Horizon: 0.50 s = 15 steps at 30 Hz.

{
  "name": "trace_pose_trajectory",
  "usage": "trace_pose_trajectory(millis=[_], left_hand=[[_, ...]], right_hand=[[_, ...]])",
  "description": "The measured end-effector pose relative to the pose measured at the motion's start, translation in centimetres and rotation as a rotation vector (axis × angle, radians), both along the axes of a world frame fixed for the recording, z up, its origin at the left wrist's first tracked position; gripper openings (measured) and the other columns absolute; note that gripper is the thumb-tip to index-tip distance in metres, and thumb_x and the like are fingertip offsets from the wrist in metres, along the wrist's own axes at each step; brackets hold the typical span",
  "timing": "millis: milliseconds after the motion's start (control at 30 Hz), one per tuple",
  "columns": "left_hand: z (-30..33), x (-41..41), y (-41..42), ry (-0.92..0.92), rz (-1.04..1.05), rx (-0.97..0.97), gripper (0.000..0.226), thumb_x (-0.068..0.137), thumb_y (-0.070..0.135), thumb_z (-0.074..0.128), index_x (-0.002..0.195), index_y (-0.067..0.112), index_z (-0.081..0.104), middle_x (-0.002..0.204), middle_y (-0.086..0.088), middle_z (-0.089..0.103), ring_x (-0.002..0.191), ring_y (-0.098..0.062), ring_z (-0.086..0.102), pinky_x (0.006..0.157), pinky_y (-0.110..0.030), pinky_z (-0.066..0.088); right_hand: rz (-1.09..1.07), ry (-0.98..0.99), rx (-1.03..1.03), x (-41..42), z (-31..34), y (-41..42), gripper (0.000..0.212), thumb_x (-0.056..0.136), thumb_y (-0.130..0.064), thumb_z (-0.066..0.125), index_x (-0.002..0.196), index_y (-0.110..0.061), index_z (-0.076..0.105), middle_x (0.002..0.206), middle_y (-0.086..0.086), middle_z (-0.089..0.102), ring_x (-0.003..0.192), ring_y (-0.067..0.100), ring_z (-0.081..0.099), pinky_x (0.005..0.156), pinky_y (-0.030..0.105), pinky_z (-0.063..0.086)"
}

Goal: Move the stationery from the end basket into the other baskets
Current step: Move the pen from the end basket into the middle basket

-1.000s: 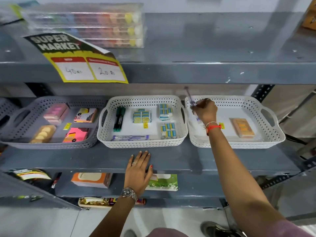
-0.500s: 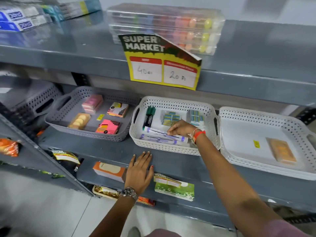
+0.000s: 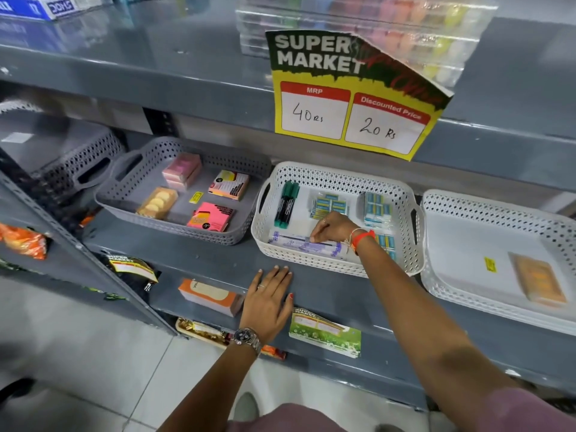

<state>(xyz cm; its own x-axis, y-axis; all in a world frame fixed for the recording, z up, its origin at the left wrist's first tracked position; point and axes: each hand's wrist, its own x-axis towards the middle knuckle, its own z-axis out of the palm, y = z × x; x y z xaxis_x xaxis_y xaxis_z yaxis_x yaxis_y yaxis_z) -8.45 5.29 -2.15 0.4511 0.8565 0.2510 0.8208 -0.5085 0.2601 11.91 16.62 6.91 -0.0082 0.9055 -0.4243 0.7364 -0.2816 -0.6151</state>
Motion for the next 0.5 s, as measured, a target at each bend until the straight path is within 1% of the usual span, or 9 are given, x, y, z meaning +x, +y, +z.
trace_pose_trajectory(millis=[100, 200, 267, 333, 367, 433, 467, 500], left_hand=[[0.0, 0.0, -0.1, -0.007, 0.000, -0.007, 0.047, 0.085, 0.033, 0.040, 0.119, 0.013, 0.064, 0.122, -0.002, 0.066, 0.117, -0.017, 0.059, 0.107, -0.035, 0.025], [0.2, 0.1, -0.1, 0.004, 0.010, -0.019, 0.047, 0.085, 0.033, 0.039, 0.119, 0.013, 0.064, 0.121, -0.002, 0.066, 0.116, -0.017, 0.060, 0.107, -0.035, 0.025], [0.3, 0.2, -0.2, 0.005, 0.018, -0.025, 0.047, 0.085, 0.033, 0.038, 0.119, 0.012, 0.064, 0.121, -0.002, 0.067, 0.116, -0.018, 0.060, 0.106, -0.035, 0.024], [0.4, 0.3, -0.5, -0.009, 0.020, -0.032, 0.047, 0.084, 0.032, 0.039, 0.119, 0.011, 0.063, 0.121, -0.003, 0.066, 0.117, -0.018, 0.059, 0.106, -0.035, 0.025], [0.5, 0.4, -0.7, -0.020, 0.020, -0.037, 0.048, 0.084, 0.032, 0.039, 0.121, 0.011, 0.062, 0.123, -0.003, 0.066, 0.118, -0.019, 0.058, 0.107, -0.035, 0.025], [0.7, 1.0, -1.1, -0.040, 0.016, -0.052, 0.048, 0.085, 0.031, 0.039, 0.123, 0.011, 0.061, 0.125, -0.004, 0.064, 0.121, -0.019, 0.056, 0.109, -0.035, 0.024], [0.8, 1.4, -1.4, -0.046, 0.006, -0.061, 0.048, 0.085, 0.031, 0.039, 0.123, 0.011, 0.061, 0.125, -0.004, 0.064, 0.121, -0.019, 0.056, 0.110, -0.034, 0.021], [0.9, 1.9, -1.5, -0.050, -0.010, -0.068, 0.048, 0.085, 0.031, 0.039, 0.123, 0.011, 0.061, 0.125, -0.003, 0.064, 0.121, -0.018, 0.056, 0.112, -0.032, 0.018]], right_hand=[[0.006, -0.039, 0.009, -0.3, -0.1, 0.0, 0.029, 0.077, -0.008, 0.076, 0.104, 0.000, 0.073, 0.114, 0.014, 0.072, 0.096, 0.011, 0.058, 0.094, 0.022, 0.045], [0.041, -0.066, 0.012, -0.5, -0.2, -0.2, 0.029, 0.077, -0.009, 0.075, 0.105, -0.002, 0.073, 0.115, 0.013, 0.072, 0.111, 0.020, 0.063, 0.096, 0.023, 0.046], [0.031, -0.057, 0.038, -0.5, -0.1, -0.4, 0.027, 0.080, -0.008, 0.073, 0.105, -0.001, 0.072, 0.116, 0.014, 0.071, 0.111, 0.021, 0.063, 0.096, 0.024, 0.046], [-0.040, -0.004, 0.112, -0.2, 0.3, -0.8, 0.024, 0.083, -0.006, 0.068, 0.106, 0.002, 0.071, 0.118, 0.015, 0.070, 0.103, 0.018, 0.061, 0.094, 0.022, 0.044], [-0.103, 0.034, 0.169, 0.3, 0.7, -1.0, 0.023, 0.085, -0.005, 0.067, 0.106, 0.003, 0.071, 0.118, 0.015, 0.069, 0.103, 0.018, 0.061, 0.095, 0.021, 0.043], [-0.237, 0.110, 0.298, 1.7, 1.4, -1.4, 0.020, 0.086, -0.002, 0.063, 0.103, 0.006, 0.070, 0.114, 0.018, 0.070, 0.109, 0.024, 0.063, 0.099, 0.023, 0.045], [-0.297, 0.121, 0.356, 2.6, 1.9, -1.7, 0.018, 0.087, 0.000, 0.061, 0.100, 0.006, 0.071, 0.110, 0.018, 0.071, 0.106, 0.025, 0.064, 0.097, 0.021, 0.047], [-0.356, 0.116, 0.407, 3.6, 2.4, -2.1, 0.016, 0.086, 0.001, 0.058, 0.094, 0.003, 0.072, 0.103, 0.018, 0.072, 0.098, 0.023, 0.064, 0.089, 0.015, 0.048]])
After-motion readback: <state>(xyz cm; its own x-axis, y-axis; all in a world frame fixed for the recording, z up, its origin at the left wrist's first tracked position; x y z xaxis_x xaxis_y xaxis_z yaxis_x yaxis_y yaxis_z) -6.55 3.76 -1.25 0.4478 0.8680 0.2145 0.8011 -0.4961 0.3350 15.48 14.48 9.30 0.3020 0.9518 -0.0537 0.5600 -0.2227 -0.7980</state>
